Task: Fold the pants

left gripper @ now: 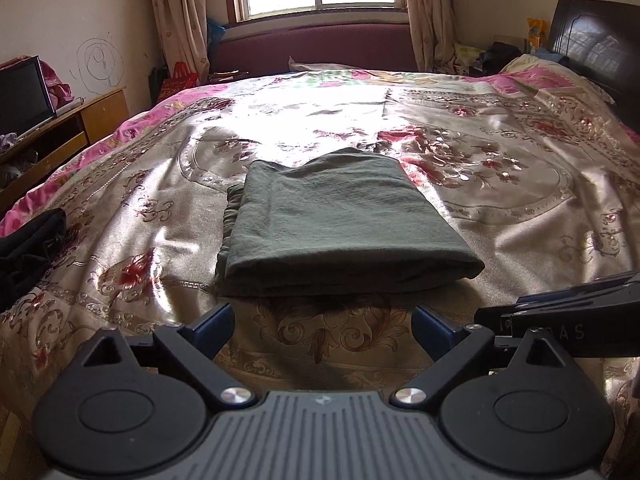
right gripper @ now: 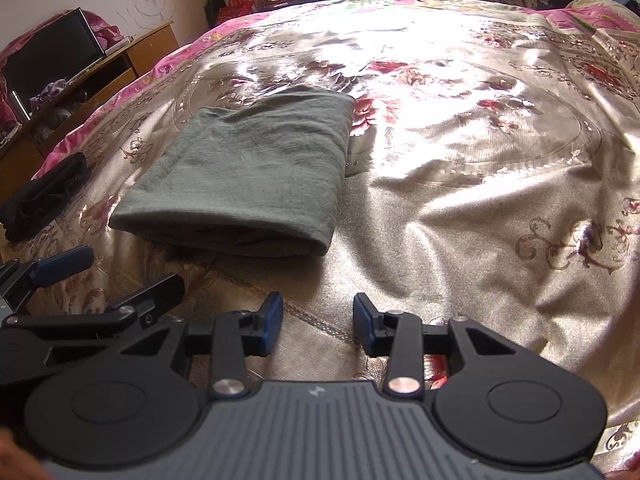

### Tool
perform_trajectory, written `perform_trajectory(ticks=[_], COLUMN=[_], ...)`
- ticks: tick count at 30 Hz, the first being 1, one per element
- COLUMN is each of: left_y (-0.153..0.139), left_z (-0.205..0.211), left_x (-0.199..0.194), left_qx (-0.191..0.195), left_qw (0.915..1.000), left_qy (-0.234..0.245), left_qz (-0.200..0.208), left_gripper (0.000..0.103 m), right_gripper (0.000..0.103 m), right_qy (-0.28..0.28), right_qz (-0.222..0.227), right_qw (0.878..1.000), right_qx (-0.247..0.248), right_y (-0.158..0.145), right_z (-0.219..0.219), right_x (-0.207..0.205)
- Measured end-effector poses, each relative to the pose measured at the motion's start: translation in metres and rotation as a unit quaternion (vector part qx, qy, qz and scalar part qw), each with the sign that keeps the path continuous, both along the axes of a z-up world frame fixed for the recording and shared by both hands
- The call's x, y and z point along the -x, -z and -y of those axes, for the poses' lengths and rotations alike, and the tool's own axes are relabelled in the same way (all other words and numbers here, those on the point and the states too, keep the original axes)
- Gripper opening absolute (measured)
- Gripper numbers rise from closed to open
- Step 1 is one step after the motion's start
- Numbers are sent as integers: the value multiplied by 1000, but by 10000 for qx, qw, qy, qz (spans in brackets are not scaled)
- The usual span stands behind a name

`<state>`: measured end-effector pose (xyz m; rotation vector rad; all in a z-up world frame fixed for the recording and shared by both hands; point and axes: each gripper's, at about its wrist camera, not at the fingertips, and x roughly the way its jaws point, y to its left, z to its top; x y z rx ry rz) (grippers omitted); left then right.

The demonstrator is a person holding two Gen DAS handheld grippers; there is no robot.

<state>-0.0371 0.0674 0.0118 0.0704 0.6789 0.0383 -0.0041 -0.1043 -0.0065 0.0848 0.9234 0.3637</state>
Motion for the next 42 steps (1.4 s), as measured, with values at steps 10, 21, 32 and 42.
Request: perform_trajectory(ticks=[10, 21, 32, 42], left_y=[0, 0, 2, 1], left_z=[6, 7, 3, 3], left_x=[4, 5, 5, 7], left_qx=[-68, -96, -20, 21], left_qw=[10000, 9999, 10000, 10000], left_qy=[60, 85, -8, -8], left_qz=[4, -32, -59, -56], left_gripper=[103, 103, 103, 103], right_gripper=[40, 41, 44, 44], right_qy=[72, 63, 1, -10], right_qz=[100, 214, 296, 340], right_qw=[9999, 9997, 9995, 9993], right_qx=[-42, 46, 140, 160], right_y=[1, 0, 1, 1], right_z=[7, 8, 7, 7], right_x=[8, 15, 18, 21])
